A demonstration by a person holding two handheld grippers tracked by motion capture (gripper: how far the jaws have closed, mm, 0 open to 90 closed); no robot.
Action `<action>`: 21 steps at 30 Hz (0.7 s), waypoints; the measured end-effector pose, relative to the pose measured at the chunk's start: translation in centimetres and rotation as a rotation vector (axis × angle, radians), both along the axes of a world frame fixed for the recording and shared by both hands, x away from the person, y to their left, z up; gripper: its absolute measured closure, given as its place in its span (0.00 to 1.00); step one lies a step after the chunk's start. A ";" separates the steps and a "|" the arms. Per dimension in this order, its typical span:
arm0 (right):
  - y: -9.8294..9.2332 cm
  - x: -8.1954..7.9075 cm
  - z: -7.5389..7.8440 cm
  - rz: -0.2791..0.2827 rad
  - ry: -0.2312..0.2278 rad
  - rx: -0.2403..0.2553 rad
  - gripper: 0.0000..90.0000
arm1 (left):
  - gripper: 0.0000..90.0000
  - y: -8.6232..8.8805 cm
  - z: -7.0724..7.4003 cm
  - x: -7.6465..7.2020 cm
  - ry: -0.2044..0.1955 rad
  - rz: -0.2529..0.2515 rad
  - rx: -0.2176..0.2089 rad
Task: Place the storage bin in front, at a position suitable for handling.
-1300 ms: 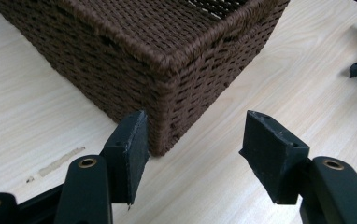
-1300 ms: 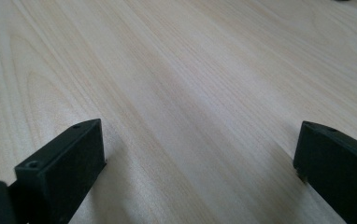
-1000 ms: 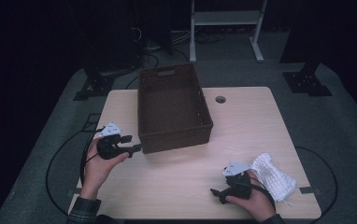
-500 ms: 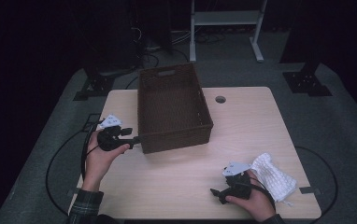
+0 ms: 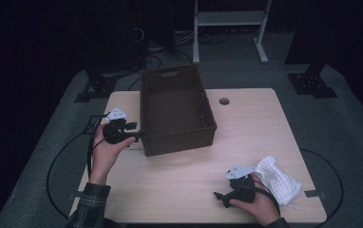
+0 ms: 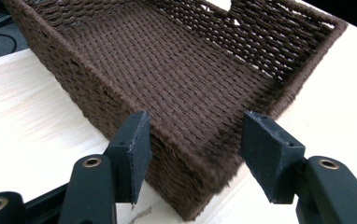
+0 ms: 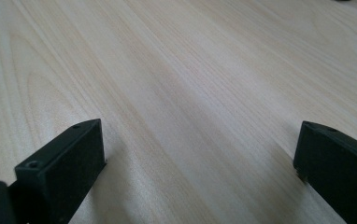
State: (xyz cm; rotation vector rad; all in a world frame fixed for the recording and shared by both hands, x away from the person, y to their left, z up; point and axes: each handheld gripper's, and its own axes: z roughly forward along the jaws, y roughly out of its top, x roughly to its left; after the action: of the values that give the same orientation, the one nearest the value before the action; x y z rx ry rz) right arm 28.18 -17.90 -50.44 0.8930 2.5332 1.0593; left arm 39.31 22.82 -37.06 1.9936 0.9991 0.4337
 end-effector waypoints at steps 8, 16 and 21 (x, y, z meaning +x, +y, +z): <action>0.0 0.0 0.0 0.000 0.001 0.000 0.01 | 0.47 -0.4 -0.1 1.5 0.001 0.037 0.032; 0.0 0.0 0.0 -0.001 0.001 0.000 0.01 | 0.47 -0.6 -0.7 2.9 0.012 0.050 0.053; 0.0 0.0 0.0 0.000 0.001 0.000 0.01 | 0.49 -0.7 -1.2 3.4 0.017 0.060 0.056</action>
State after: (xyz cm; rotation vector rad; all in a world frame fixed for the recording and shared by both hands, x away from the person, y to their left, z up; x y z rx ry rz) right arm 28.17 -17.89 -50.44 0.8943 2.5336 1.0595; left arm 42.69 22.13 -38.24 2.0240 1.0703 0.4837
